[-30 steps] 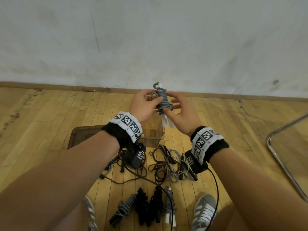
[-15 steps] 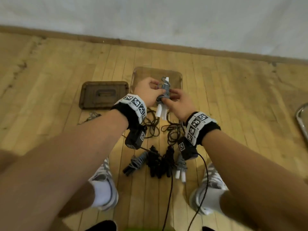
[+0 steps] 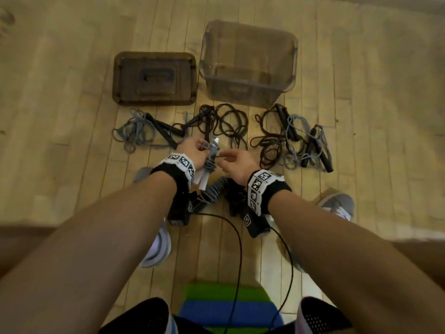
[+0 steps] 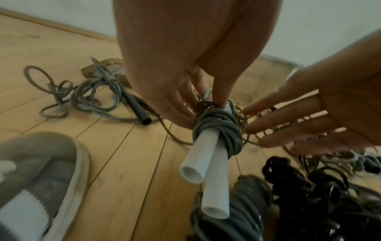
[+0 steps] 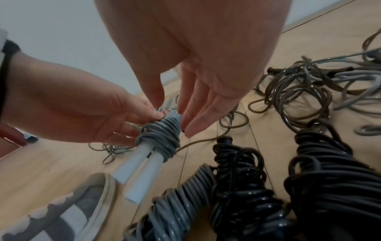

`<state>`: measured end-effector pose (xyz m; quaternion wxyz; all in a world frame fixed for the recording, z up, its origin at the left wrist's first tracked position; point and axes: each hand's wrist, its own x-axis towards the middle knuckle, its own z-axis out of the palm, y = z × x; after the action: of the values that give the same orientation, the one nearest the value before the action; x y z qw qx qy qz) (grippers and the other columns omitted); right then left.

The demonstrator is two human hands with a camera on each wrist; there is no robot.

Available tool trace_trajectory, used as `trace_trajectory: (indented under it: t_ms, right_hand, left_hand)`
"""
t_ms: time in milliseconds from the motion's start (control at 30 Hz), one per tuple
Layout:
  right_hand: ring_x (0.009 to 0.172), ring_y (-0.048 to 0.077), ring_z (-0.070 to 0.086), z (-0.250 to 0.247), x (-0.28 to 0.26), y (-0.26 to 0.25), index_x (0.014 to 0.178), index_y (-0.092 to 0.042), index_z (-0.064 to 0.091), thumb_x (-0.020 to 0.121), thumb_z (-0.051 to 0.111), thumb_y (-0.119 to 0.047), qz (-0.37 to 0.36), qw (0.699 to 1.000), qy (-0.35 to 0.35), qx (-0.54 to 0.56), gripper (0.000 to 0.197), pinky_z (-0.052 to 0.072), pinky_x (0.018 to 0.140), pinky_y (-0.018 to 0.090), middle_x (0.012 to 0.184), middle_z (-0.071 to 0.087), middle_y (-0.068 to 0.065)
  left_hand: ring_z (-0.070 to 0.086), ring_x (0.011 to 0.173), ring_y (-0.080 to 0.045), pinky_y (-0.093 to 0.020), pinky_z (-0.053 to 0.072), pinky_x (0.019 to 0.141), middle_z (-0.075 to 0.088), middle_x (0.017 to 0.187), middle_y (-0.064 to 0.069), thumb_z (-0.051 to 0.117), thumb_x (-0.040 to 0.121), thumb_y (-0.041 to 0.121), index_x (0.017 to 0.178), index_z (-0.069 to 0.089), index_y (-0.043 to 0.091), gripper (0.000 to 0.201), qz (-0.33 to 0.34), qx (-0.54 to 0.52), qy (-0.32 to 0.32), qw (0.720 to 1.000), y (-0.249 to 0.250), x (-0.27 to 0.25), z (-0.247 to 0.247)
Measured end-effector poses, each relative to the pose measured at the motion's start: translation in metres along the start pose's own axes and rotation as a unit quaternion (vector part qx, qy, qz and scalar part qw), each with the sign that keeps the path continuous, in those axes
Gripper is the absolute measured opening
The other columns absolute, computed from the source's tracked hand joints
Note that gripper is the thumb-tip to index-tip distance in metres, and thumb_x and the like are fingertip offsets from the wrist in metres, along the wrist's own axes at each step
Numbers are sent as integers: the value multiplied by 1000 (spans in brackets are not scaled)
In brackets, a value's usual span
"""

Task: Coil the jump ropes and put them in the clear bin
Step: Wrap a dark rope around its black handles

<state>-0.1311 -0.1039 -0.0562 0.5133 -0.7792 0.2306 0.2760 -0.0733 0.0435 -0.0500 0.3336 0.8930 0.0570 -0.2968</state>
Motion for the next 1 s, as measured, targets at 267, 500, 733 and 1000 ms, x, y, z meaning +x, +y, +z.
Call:
trace_trajectory:
  t_ms: [267, 500, 733, 1000]
  right_hand:
    - [102, 16, 65, 6, 10, 7, 128, -23, 64, 97, 65, -33, -10, 995, -13, -98, 33, 51, 84, 29, 112, 67, -3]
    - [92, 15, 66, 3, 20, 16, 124, -22, 65, 95, 65, -36, 7, 995, -26, -100, 32, 54, 81, 31, 103, 66, -5]
    - [97, 22, 69, -3, 43, -2, 110, -28, 68, 94, 63, -33, 0, 996, 9, -87, 17, 58, 89, 41, 104, 70, -3]
    - [108, 23, 67, 0, 83, -41, 129, -20, 68, 100, 54, -28, -8, 996, 5, -85, 33, 56, 96, 43, 121, 71, 5]
  left_hand:
    - [63, 99, -33, -37, 49, 82, 69, 115, -15, 59, 97, 18, 118, 63, 11, 23, -29, 66, -64, 995, -26, 3, 26]
    - [59, 92, -30, -38, 51, 83, 64, 106, -14, 48, 99, 20, 113, 61, 9, 22, -118, 62, -134, 982, -32, 6, 34]
    - [47, 65, -25, -29, 35, 56, 49, 67, -5, 52, 100, 20, 68, 49, 11, 33, -84, 57, -13, 995, 8, 27, 18]
    - [64, 115, -29, -35, 54, 90, 67, 132, -9, 50, 98, 7, 128, 70, 18, 37, -18, 107, -16, 994, 31, 81, -14]
